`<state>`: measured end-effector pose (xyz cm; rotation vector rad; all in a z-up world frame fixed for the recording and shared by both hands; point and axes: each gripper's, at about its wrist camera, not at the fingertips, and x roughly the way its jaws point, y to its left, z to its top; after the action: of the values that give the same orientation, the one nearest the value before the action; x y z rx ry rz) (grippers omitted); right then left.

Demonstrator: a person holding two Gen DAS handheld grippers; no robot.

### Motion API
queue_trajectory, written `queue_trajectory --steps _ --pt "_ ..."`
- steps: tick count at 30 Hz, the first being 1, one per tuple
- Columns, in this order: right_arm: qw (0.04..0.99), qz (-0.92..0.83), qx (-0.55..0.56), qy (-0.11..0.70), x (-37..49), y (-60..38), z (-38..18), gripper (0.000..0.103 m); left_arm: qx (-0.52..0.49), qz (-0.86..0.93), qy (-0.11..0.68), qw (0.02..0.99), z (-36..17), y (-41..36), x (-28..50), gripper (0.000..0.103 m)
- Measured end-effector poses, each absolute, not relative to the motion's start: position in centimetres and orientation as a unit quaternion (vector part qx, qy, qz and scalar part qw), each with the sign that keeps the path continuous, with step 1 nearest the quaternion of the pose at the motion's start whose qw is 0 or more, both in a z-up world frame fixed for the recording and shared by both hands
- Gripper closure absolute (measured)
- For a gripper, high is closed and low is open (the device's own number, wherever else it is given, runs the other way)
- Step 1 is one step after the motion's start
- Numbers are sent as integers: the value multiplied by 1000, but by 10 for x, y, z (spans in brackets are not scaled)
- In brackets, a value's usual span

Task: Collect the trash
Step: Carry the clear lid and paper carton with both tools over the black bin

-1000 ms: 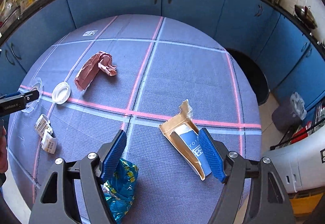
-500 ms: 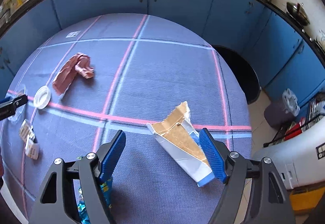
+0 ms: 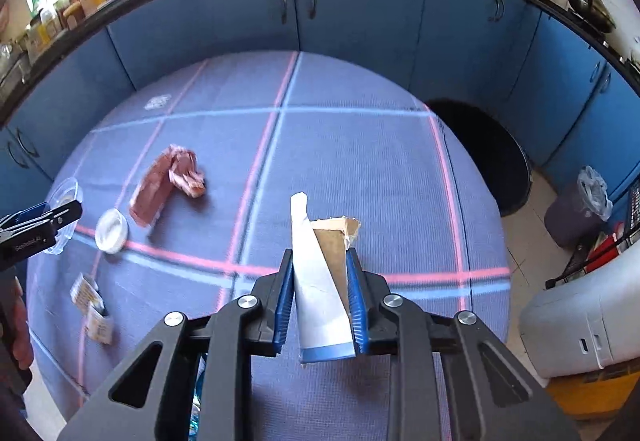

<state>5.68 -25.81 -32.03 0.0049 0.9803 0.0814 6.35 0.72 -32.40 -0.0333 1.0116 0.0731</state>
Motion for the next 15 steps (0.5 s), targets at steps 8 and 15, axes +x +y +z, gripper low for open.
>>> queue_trajectory --steps 8,15 --pt "891 17 13 454 78 -280 -293 78 -1 -16 456 890 -285 -39 103 17" --pt "898 -23 30 438 98 -315 -267 78 11 -72 444 893 -265 -96 142 17"
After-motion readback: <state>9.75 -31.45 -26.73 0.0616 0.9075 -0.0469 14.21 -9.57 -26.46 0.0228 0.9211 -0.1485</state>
